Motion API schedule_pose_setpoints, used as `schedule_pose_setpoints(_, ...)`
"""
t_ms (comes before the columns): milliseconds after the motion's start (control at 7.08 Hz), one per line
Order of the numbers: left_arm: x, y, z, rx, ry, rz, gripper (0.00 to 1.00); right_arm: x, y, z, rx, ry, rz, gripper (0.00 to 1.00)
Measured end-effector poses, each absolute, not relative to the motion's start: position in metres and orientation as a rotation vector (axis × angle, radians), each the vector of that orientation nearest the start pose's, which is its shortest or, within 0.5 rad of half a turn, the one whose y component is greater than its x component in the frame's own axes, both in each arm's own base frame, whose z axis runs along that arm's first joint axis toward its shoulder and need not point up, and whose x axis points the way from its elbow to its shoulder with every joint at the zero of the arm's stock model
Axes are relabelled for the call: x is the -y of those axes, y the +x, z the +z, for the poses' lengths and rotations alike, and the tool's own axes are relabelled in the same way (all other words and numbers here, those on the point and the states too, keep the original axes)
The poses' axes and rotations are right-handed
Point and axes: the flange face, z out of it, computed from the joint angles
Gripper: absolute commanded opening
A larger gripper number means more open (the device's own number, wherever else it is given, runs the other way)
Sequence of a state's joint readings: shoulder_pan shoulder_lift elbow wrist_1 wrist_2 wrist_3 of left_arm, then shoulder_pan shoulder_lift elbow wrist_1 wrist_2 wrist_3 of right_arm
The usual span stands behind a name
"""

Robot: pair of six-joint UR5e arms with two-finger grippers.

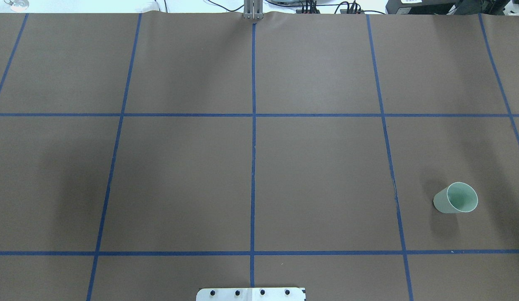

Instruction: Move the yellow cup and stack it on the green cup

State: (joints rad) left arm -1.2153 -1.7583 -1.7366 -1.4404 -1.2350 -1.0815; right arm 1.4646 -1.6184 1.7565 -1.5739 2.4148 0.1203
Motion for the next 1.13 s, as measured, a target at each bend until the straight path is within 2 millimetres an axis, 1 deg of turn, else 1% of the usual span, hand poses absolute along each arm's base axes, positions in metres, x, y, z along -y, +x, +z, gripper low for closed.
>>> schedule_pose_setpoints(141, 0.597, 0.054, 0.489, -0.062, 0.442, -0.739, 0.00, 0.480, -0.001, 0.584, 0.852, 0.025, -0.062, 1.00)
schedule_pose_setpoints(282, 0.599, 0.073, 0.462, -0.257, 0.490, -0.697, 0.00, 0.483, -0.009, 0.579, 0.854, 0.027, -0.074, 1.00)
schedule_pose_setpoints(424, 0.597, 0.099, 0.438, -0.395, 0.555, -0.608, 0.00, 0.489, -0.018, 0.569, 0.854, 0.034, -0.091, 1.00)
schedule_pose_setpoints(565, 0.590, 0.129, 0.417, -0.480, 0.624, -0.486, 0.00, 0.503, -0.032, 0.554, 0.855, 0.050, -0.120, 1.00)
schedule_pose_setpoints(706, 0.582, 0.162, 0.399, -0.545, 0.679, -0.383, 0.02, 0.519, -0.047, 0.539, 0.858, 0.064, -0.150, 1.00)
schedule_pose_setpoints(847, 0.572, 0.210, 0.372, -0.628, 0.732, -0.278, 0.00, 0.533, -0.063, 0.524, 0.865, 0.077, -0.178, 1.00)
schedule_pose_setpoints(988, 0.563, 0.255, 0.334, -0.712, 0.775, -0.199, 0.00, 0.545, -0.076, 0.507, 0.883, 0.093, -0.207, 1.00)
schedule_pose_setpoints(1129, 0.549, 0.287, 0.306, -0.778, 0.797, -0.148, 0.00, 0.554, -0.096, 0.484, 0.910, 0.107, -0.246, 1.00)
